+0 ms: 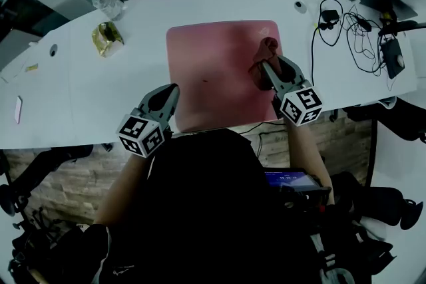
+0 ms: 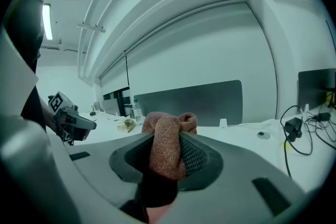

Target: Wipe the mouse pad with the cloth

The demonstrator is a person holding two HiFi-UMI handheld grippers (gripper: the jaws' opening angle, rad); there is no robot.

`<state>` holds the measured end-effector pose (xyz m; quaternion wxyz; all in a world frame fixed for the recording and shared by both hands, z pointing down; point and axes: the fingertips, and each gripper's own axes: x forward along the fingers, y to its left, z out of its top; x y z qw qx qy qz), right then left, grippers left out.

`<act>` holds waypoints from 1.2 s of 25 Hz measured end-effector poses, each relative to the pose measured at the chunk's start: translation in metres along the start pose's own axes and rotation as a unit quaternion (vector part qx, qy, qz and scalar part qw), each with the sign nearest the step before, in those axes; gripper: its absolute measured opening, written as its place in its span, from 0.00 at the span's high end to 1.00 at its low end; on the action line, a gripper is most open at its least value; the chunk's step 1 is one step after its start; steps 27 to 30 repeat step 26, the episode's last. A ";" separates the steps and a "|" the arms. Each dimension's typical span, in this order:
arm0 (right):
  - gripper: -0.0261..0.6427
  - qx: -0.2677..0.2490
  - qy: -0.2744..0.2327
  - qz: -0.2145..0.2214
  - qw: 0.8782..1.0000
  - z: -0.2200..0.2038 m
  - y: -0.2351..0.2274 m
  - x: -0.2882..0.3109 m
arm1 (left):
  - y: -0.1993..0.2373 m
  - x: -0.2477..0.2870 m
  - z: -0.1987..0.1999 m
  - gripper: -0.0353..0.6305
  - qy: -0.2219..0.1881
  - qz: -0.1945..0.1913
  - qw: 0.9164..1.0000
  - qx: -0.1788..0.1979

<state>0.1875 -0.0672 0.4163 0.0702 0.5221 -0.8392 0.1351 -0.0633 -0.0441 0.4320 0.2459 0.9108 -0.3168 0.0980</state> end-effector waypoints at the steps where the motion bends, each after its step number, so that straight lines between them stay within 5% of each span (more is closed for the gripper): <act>1: 0.76 0.003 -0.004 0.000 1.000 0.000 0.005 -0.003 | 0.000 -0.002 0.000 0.93 -0.002 -0.003 1.000 0.001; 30: 0.76 0.019 -0.029 -0.009 0.999 -0.016 0.108 -0.036 | -0.005 -0.051 -0.014 0.94 -0.012 -0.054 0.998 0.014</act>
